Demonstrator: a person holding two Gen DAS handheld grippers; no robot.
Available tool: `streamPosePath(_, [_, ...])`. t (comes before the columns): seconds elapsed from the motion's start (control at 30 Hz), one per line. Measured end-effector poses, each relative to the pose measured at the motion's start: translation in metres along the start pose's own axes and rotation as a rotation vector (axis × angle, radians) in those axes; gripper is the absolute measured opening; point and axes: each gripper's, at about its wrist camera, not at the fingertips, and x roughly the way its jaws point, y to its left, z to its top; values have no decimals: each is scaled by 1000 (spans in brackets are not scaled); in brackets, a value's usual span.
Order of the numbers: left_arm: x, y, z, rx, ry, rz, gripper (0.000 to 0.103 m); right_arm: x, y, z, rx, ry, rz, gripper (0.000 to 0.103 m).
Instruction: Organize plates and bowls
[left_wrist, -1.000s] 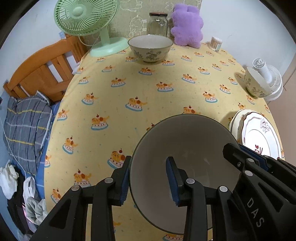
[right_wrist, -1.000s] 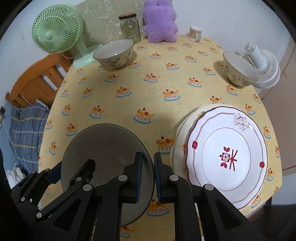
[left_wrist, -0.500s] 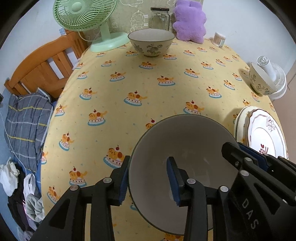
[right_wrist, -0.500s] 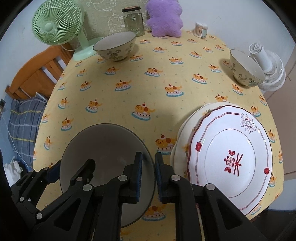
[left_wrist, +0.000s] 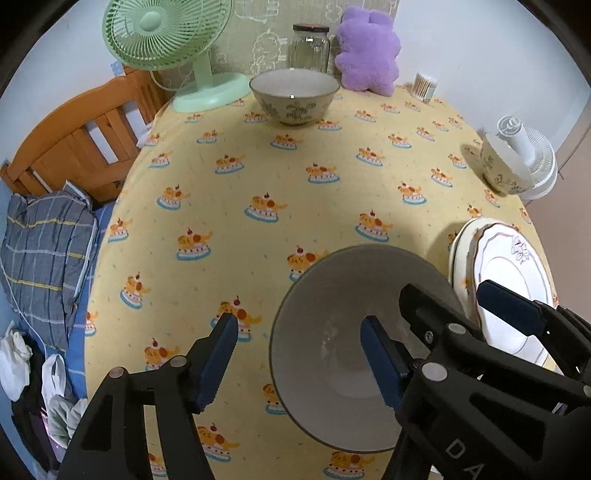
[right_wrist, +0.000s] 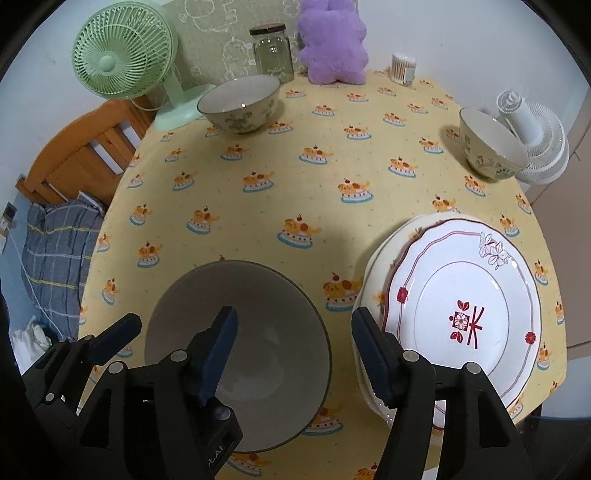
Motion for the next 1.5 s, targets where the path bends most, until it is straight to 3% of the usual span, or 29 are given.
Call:
streamPosePath(0.4, [-33, 9, 30, 19, -111, -44, 71, -40, 14, 23, 18, -116, -44, 72])
streamPosePath(0.7, [-46, 9, 69, -4, -181, -8, 73, -55, 19, 62, -12, -185, -47, 72])
streamPosePath(1.2, [-22, 3, 150, -134, -234, 107, 75, -25, 11, 163, -109, -213, 58, 72])
streamPosePath(1.5, [0, 5, 192, -169, -264, 150, 86, 6, 10, 216, -146, -227, 107, 73])
